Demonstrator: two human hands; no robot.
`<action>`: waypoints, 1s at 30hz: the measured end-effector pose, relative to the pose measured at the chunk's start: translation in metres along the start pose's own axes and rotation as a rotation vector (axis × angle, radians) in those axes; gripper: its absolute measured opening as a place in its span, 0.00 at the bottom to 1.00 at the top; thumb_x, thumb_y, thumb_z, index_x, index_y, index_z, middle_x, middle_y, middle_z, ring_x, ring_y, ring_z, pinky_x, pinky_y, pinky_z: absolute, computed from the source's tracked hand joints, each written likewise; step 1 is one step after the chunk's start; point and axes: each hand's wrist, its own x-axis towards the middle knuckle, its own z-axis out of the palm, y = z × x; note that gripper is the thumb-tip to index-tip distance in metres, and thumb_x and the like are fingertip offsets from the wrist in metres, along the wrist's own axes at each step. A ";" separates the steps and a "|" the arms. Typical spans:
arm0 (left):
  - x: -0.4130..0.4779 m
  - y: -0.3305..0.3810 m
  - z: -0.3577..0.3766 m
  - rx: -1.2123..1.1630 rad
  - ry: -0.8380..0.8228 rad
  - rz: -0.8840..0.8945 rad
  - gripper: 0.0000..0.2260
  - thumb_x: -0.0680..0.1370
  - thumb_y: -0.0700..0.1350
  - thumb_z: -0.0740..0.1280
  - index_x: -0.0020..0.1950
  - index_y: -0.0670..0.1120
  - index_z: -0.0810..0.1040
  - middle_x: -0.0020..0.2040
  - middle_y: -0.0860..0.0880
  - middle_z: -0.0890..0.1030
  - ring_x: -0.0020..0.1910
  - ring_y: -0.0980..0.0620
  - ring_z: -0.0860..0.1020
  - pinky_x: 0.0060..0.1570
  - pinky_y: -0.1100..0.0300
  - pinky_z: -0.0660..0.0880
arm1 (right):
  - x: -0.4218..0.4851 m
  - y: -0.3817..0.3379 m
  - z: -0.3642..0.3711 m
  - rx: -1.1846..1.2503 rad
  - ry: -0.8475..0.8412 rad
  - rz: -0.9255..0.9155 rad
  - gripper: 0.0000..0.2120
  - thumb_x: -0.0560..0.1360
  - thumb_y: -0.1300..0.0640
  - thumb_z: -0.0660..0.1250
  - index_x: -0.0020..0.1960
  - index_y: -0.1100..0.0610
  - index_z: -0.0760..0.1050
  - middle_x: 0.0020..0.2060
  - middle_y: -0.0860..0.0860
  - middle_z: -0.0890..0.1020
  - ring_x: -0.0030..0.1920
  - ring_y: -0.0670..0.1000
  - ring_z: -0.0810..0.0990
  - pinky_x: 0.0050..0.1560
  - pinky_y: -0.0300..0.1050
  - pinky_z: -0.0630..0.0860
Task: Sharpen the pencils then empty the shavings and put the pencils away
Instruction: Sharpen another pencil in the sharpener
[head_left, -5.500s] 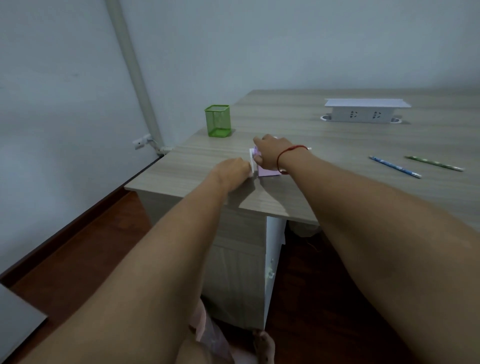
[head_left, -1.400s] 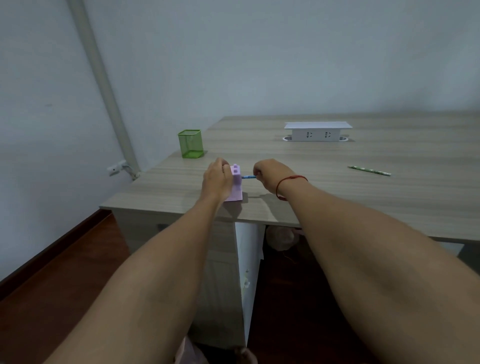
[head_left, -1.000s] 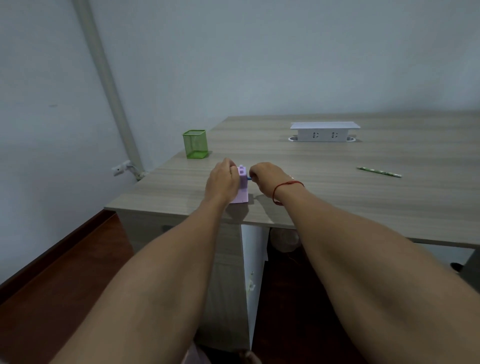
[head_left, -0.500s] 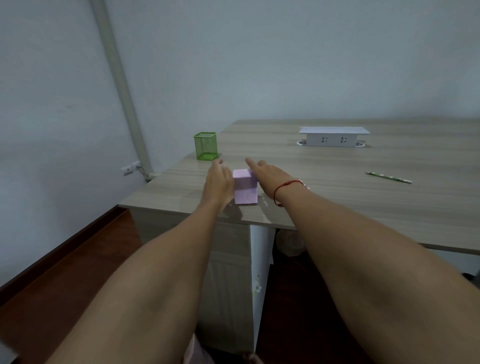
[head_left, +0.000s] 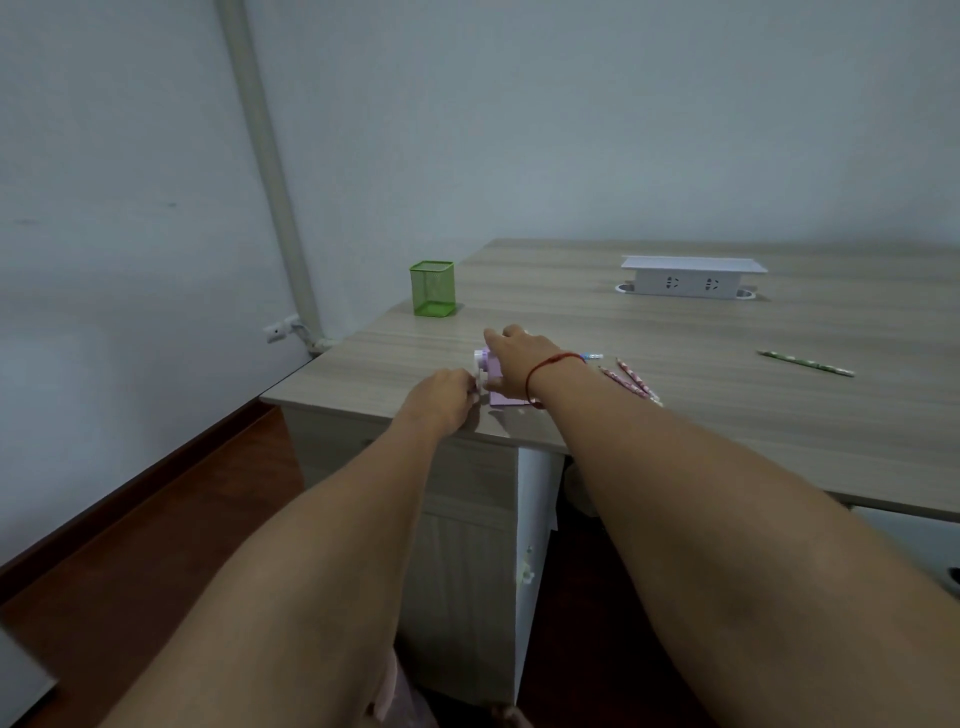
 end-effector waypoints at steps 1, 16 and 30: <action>0.002 -0.001 0.001 0.020 0.005 0.008 0.12 0.80 0.45 0.59 0.56 0.43 0.80 0.53 0.40 0.82 0.52 0.41 0.79 0.52 0.51 0.76 | 0.003 -0.001 0.004 0.014 0.025 0.018 0.23 0.78 0.48 0.62 0.70 0.56 0.64 0.65 0.58 0.71 0.63 0.60 0.74 0.62 0.56 0.73; 0.025 -0.014 -0.016 0.346 -0.107 0.305 0.12 0.81 0.46 0.58 0.59 0.43 0.75 0.53 0.41 0.79 0.52 0.42 0.78 0.47 0.54 0.71 | 0.010 0.005 0.021 0.004 0.199 -0.004 0.17 0.80 0.50 0.57 0.63 0.58 0.70 0.61 0.56 0.76 0.60 0.60 0.75 0.59 0.54 0.73; 0.045 -0.008 -0.046 0.347 0.201 0.340 0.10 0.79 0.36 0.58 0.57 0.39 0.76 0.53 0.36 0.80 0.51 0.37 0.80 0.47 0.47 0.76 | 0.017 0.001 0.017 -0.006 0.136 0.043 0.17 0.80 0.48 0.58 0.64 0.55 0.70 0.58 0.55 0.77 0.57 0.58 0.77 0.58 0.55 0.76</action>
